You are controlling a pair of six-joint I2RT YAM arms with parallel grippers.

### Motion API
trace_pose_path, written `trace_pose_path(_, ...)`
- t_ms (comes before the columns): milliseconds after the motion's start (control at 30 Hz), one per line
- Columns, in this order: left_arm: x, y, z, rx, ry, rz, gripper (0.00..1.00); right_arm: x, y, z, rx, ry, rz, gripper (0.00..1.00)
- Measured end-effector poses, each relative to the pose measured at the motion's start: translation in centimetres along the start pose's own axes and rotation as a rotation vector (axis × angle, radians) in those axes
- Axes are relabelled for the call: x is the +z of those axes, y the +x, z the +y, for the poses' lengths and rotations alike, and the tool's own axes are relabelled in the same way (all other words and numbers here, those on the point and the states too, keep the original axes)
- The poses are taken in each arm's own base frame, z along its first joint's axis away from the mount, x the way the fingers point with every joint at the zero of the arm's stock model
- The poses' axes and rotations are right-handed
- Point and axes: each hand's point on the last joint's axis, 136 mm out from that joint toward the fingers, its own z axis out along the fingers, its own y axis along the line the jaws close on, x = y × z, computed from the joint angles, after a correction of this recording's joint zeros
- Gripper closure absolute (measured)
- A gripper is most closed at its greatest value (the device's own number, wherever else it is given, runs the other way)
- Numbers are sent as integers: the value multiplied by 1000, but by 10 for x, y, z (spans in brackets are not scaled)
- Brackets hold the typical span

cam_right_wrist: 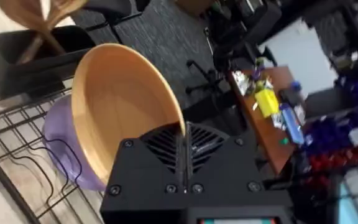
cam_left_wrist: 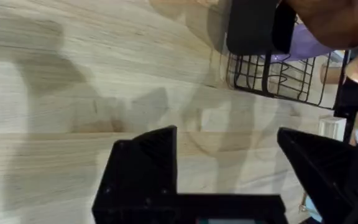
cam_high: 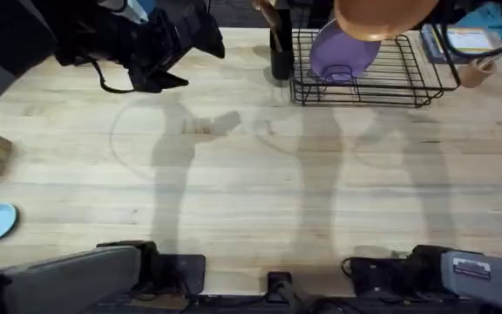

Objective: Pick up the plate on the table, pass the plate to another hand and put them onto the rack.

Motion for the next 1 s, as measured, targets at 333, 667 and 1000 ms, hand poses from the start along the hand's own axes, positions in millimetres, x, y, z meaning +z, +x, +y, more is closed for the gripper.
trace_pose_path(333,0,0,0,0,-1,-1,6,16,-5,22,-189,-64,-19,970)
trace_pose_path(667,0,0,0,0,-2,-2,7,43,27,47,-225,-154,17,971)
trace_pose_path(1000,0,0,0,0,-2,-1,7,52,53,75,-233,-260,57,970)
